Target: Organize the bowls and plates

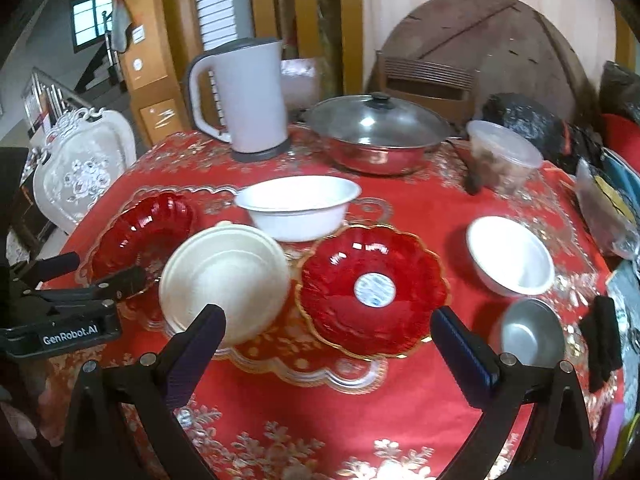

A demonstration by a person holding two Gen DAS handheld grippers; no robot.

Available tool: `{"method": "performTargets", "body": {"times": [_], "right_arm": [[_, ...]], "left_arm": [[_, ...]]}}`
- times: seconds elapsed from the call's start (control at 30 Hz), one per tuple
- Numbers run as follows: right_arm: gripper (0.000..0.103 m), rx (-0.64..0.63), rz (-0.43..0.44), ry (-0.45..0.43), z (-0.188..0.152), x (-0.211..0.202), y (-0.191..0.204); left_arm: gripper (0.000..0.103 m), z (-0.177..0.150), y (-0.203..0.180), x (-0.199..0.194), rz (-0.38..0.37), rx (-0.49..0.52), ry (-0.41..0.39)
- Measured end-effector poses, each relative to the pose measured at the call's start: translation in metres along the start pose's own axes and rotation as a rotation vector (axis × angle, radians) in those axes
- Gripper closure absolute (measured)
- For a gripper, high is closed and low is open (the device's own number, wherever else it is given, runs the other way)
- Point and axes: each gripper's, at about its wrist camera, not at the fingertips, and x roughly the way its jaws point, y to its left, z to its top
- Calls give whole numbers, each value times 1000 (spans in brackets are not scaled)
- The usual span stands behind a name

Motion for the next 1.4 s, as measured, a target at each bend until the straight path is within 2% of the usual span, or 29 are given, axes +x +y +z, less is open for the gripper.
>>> {"method": "performTargets", "body": {"times": [0.4,1.17,1.3,1.4], "right_arm": [[0,-47,32,6,10,12,39],[0,-55,40,12,18,22,64],[0,-80,56,33,31,33,74],[0,-120,96,64,51,48,89]], "left_arm": [[0,-1,41,16,23,-66,27],[0,-3,64,31,33,-73,44],[0,-4,74,34,40,-80,62],[0,-5,94,41,56,-132,109]]}}
